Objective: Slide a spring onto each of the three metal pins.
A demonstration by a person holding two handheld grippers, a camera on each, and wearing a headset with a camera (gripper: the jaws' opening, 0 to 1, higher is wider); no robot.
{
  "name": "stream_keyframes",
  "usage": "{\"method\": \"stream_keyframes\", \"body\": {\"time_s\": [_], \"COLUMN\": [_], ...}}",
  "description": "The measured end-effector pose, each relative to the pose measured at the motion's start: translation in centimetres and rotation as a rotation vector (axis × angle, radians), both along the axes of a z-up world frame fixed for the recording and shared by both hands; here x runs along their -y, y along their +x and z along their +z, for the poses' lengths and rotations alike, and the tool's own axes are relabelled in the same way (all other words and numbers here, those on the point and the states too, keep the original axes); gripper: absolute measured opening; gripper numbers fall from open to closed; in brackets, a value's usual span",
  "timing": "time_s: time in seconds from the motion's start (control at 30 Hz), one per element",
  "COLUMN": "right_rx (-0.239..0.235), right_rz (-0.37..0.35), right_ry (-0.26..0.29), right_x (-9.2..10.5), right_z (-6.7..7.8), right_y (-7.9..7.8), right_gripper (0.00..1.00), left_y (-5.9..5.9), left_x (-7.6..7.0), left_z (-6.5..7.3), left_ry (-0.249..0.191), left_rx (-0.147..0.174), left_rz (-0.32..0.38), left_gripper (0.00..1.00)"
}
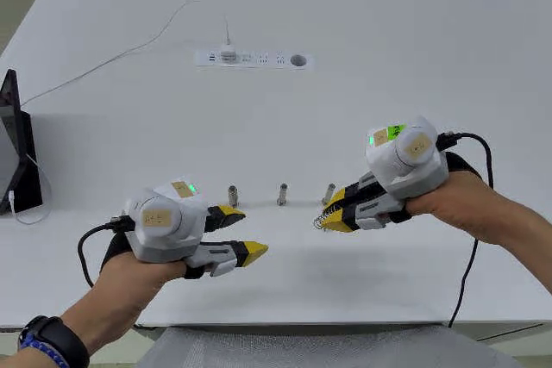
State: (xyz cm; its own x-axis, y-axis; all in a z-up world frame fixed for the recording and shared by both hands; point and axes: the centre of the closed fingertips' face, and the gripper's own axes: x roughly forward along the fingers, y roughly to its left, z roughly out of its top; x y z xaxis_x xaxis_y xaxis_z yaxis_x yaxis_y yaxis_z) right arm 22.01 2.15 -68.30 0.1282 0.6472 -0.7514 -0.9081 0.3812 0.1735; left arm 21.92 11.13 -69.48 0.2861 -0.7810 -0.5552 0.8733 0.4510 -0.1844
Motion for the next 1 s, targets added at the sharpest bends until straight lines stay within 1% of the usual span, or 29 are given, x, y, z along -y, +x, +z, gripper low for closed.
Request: {"method": "stream_keyframes", "body": {"time_s": [0.17,0.47,0.63,0.87,1.0], "right_rx": [0.012,0.018,0.018,0.01,0.014], "right_rz": [-0.003,-0.002,-0.011,-0.022,-0.02], "right_ry": [-0.018,-0.037,-0.057,-0.077,-0.092], "right_x": [-0.1,-0.5,-0.5,-0.4,-0.5], "right_z": [-0.4,-1.0,-1.6,-2.2,-2.3], "right_y": [0.8,2.2,3.1,4.3,4.9], "right_gripper": [0.13,0.13,0.13,0.13,0.13], "left_y": [0.4,1.3,1.5,1.9,2.1], "left_x": [-0.9,-2.3,-2.9,-3.5,-3.8], "left_z": [-0.3,-0.4,-0.5,-0.6,-0.6], "left_ry": [0.009,0.012,0.013,0.006,0.005], "left_rx": [0.001,0.0,-0.013,-0.016,-0.02], "left_rz": [0.036,0.099,0.133,0.166,0.181], "left_gripper": [0.44,0.49,0.51,0.56,0.59]}}
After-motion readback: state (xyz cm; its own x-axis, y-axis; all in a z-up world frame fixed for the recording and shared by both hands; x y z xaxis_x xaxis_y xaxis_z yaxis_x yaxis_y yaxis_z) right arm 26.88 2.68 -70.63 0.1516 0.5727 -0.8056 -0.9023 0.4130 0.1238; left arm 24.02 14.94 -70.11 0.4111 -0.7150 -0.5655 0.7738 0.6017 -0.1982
